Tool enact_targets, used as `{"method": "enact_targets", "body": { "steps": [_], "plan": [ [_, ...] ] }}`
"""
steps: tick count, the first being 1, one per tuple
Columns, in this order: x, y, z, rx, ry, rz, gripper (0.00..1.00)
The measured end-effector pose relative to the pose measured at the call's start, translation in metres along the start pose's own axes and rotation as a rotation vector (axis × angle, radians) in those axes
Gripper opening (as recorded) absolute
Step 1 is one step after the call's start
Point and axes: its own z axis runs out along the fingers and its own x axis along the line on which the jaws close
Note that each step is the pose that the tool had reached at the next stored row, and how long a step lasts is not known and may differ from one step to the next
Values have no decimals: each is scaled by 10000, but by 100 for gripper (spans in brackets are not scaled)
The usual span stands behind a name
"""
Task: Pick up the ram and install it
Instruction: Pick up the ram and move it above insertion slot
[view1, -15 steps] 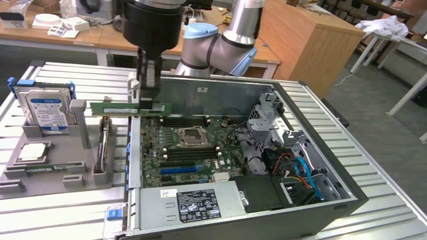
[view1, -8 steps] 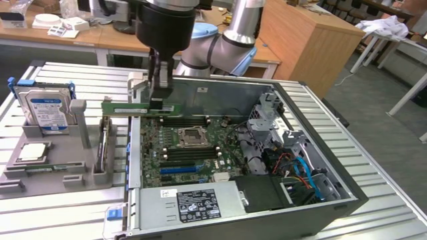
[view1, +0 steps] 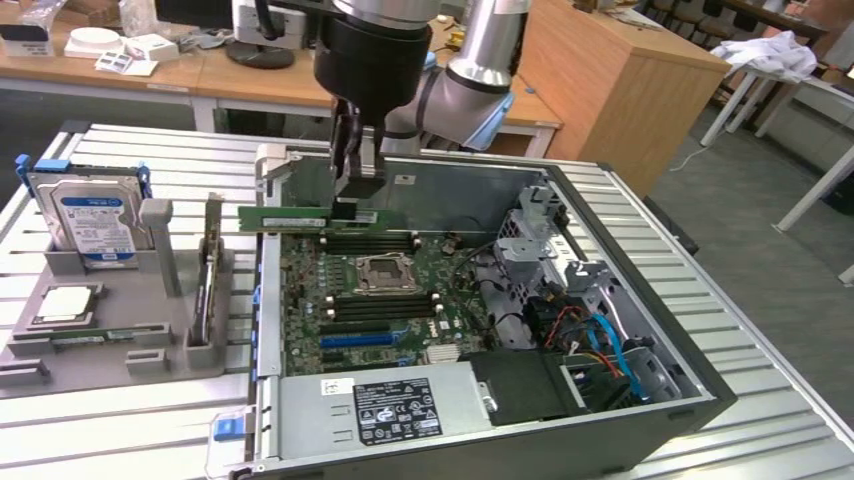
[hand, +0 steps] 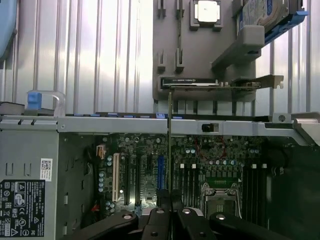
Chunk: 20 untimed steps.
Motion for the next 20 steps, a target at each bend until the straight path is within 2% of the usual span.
{"method": "enact_targets", "body": {
  "steps": [13,20],
  "plan": [
    [1,-171,-3,-61,-4,86,12],
    [2,-328,-6,-130,-5,93,12]
  ]
}}
